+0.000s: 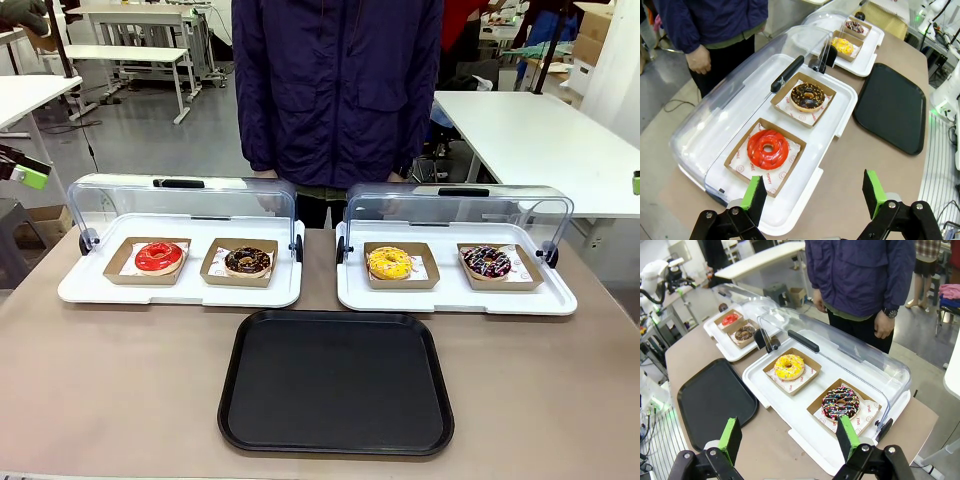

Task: Move the second donut from the left to the tray.
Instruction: Pick up the Paper togo box containing the Donut indicated by the person and place it on the Handle tray.

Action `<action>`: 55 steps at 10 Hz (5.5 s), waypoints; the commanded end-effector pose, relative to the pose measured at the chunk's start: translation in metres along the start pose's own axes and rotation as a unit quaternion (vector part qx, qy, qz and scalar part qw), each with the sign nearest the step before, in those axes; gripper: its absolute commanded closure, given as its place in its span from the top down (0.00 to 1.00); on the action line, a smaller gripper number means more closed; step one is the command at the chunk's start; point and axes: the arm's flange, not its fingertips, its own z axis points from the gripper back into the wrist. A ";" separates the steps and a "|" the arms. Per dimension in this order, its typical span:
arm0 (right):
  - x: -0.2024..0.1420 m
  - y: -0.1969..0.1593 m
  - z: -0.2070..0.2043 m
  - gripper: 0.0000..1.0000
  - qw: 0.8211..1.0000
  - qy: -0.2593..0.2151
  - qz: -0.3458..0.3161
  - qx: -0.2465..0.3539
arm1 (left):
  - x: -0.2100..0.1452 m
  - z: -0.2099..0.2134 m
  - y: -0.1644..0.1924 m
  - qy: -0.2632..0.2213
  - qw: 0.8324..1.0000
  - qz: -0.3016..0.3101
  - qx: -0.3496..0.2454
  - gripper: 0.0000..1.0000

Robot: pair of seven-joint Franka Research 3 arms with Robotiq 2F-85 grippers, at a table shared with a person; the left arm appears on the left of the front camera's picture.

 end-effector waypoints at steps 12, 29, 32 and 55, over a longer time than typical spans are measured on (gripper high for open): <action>0.003 -0.003 -0.001 1.00 1.000 -0.013 0.012 0.002 | 0.001 0.000 -0.001 -0.003 1.000 -0.002 -0.004 1.00; 0.003 -0.003 -0.001 1.00 1.000 -0.013 0.012 0.002 | 0.001 0.000 -0.001 -0.003 1.000 -0.002 -0.004 1.00; 0.003 -0.003 -0.001 1.00 1.000 -0.013 0.012 0.002 | 0.001 0.000 -0.001 -0.003 1.000 -0.002 -0.004 1.00; 0.003 -0.003 -0.001 1.00 1.000 -0.013 0.012 0.002 | 0.001 0.000 -0.001 -0.003 1.000 -0.002 -0.004 1.00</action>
